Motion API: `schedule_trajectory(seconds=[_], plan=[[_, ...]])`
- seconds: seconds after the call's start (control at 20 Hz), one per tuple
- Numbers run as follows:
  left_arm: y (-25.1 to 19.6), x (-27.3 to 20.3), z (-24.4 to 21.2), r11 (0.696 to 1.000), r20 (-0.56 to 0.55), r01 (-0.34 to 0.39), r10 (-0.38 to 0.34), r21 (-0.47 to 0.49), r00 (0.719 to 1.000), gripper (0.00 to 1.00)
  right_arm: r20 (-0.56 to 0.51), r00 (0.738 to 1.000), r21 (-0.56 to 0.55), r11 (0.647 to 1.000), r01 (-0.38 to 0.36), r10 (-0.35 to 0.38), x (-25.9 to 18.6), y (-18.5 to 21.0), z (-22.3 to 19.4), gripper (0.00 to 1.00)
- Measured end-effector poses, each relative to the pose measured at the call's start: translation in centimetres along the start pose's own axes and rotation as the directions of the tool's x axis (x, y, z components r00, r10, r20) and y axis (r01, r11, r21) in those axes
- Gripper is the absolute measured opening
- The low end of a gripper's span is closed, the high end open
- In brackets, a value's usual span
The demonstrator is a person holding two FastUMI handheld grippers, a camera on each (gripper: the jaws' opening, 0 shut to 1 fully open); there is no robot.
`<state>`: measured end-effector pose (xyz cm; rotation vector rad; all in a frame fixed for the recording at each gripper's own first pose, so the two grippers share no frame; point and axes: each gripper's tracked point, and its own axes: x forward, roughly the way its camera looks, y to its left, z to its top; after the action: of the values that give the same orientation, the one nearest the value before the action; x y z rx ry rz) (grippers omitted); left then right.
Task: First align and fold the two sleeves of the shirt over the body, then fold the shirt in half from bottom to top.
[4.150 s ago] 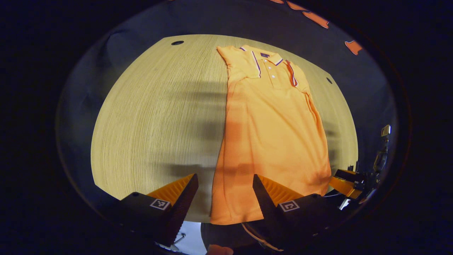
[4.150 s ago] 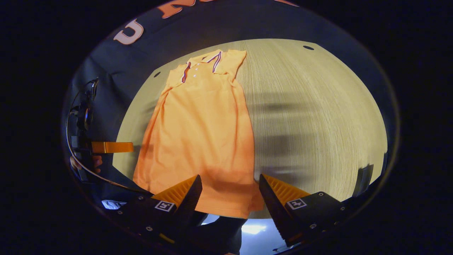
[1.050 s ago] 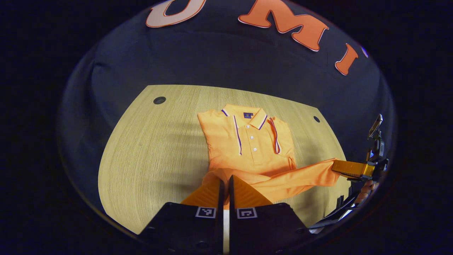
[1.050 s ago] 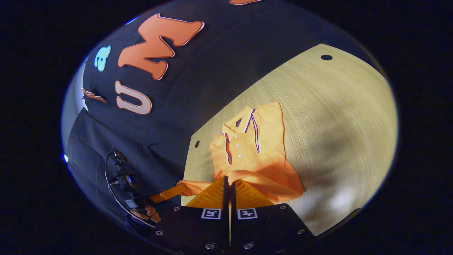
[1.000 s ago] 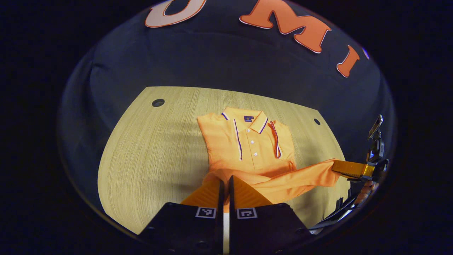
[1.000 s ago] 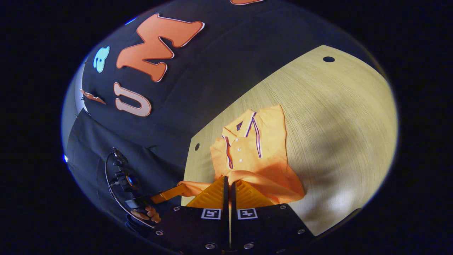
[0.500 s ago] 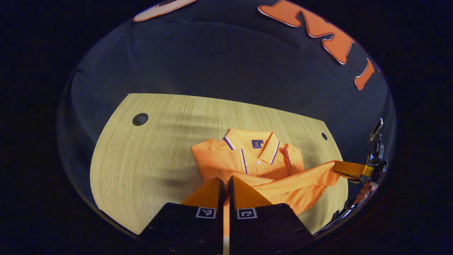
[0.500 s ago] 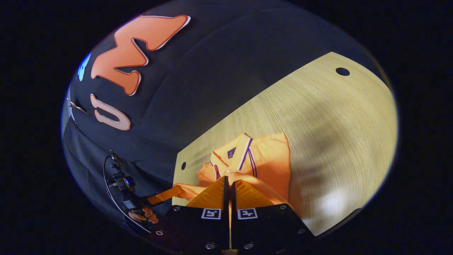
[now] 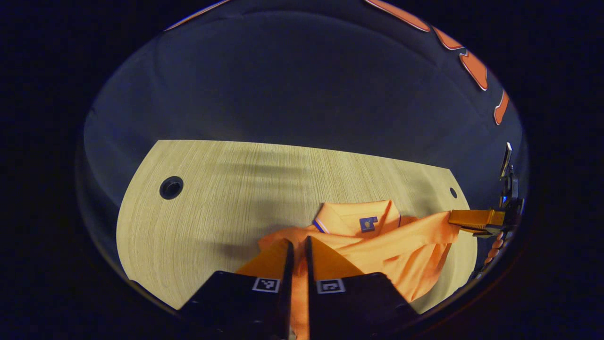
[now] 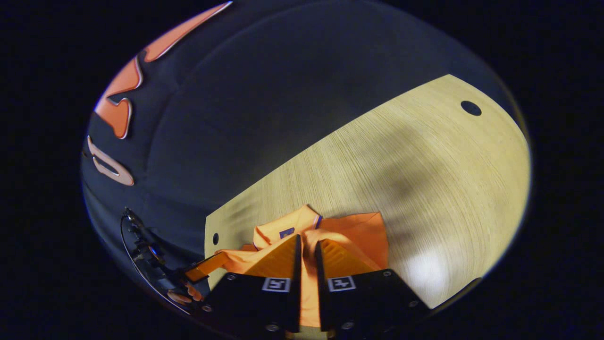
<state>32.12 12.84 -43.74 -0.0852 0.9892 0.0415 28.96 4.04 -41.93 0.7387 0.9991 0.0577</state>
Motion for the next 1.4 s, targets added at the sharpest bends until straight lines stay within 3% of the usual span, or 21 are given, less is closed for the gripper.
schedule_trajectory(seconds=[0.2,0.3,0.65,0.8,0.95,1.2,1.4], plan=[[0.9,-0.9,0.3,0.999,0.024,-0.040,0.041,-0.021,0.999,0.94,0.046,0.996,-0.135,0.988,0.079,-0.073,-1.6,-1.4,-0.4,0.88],[0.9,-2.4,0.4,0.998,0.048,-0.051,0.053,-0.042,0.997,0.96,0.066,0.995,-0.190,0.978,0.088,-0.077,-3.3,-1.2,-0.9,0.96],[-0.7,-13.1,-0.1,0.994,0.205,-0.096,0.106,-0.058,0.973,0.97,0.172,0.985,-0.330,0.940,0.081,-0.024,-10.9,0.7,-2.2,0.97],[-1.7,-18.5,-0.4,0.990,0.326,-0.129,0.140,-0.057,0.935,0.99,0.277,0.961,-0.384,0.917,0.103,0.008,-15.1,1.3,-1.8,0.97],[-4.1,-24.0,-0.4,0.992,0.438,-0.117,0.126,-0.047,0.890,0.98,0.362,0.931,-0.433,0.892,0.127,0.042,-18.5,2.3,-2.0,0.97],[-7.7,-32.7,-0.4,0.992,0.662,-0.124,0.090,0.004,0.744,0.98,0.449,0.885,-0.517,0.844,0.145,0.122,-24.6,3.7,-2.9,0.97],[-9.9,-36.1,-2.6,0.983,0.697,-0.183,0.121,0.014,0.707,0.98,0.554,0.805,-0.562,0.809,0.174,0.212,-29.0,5.1,-3.3,0.97]])
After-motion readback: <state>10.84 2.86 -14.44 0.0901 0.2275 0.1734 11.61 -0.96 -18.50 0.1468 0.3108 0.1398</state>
